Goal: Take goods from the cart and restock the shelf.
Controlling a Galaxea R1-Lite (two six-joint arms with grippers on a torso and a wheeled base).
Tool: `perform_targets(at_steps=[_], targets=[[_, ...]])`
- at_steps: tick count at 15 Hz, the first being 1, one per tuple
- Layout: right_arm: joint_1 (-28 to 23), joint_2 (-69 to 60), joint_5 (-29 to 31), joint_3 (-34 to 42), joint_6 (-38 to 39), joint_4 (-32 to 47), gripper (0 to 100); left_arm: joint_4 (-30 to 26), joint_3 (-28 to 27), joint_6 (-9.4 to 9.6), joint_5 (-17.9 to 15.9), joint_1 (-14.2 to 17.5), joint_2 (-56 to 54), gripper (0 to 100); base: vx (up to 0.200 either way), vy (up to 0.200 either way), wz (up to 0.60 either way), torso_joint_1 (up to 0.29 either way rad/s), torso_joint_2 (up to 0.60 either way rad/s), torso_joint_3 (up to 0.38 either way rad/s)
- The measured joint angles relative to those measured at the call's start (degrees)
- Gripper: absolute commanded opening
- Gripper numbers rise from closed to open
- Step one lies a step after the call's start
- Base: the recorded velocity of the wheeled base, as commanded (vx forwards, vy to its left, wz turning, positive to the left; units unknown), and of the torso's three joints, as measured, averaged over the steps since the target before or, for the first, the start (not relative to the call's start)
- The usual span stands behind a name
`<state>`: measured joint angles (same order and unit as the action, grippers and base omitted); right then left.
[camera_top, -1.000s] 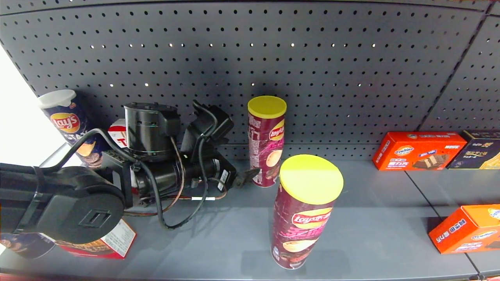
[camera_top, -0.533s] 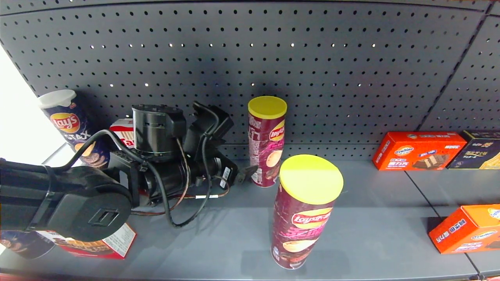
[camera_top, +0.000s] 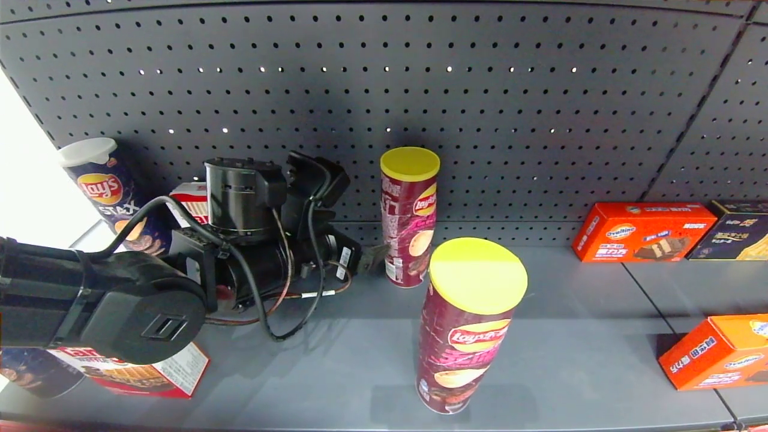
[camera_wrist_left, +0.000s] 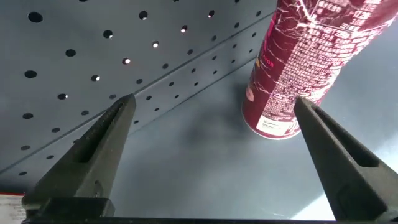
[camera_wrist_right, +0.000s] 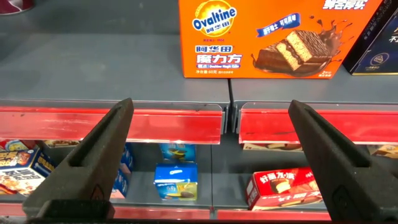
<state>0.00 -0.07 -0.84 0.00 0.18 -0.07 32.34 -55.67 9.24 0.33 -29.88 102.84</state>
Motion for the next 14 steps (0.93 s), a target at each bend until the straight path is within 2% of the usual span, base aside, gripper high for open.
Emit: perform_targets(at_steps=[3, 5, 6, 14], targets=[[0.0, 0.0, 0.06, 0.0, 0.0, 0.0, 100, 1.05, 0.09, 0.28, -0.12, -0.11, 0.16, 100, 0.0, 0.0, 0.0, 0.0, 0.0, 0.0], [0.0, 0.0, 0.05, 0.0, 0.0, 0.0, 100, 2.55, 1.79, 0.69, -2.49, -0.33, -0.48, 100, 0.0, 0.0, 0.0, 0.0, 0.0, 0.0], [0.0, 0.0, 0.05, 0.0, 0.0, 0.0, 100, 3.18, 2.65, 1.62, -3.78, -0.62, -1.27, 100, 0.0, 0.0, 0.0, 0.0, 0.0, 0.0], [0.0, 0.0, 0.06, 0.0, 0.0, 0.0, 100, 3.12, 2.84, 2.24, -4.16, -2.62, -1.93, 100, 0.0, 0.0, 0.0, 0.0, 0.0, 0.0]])
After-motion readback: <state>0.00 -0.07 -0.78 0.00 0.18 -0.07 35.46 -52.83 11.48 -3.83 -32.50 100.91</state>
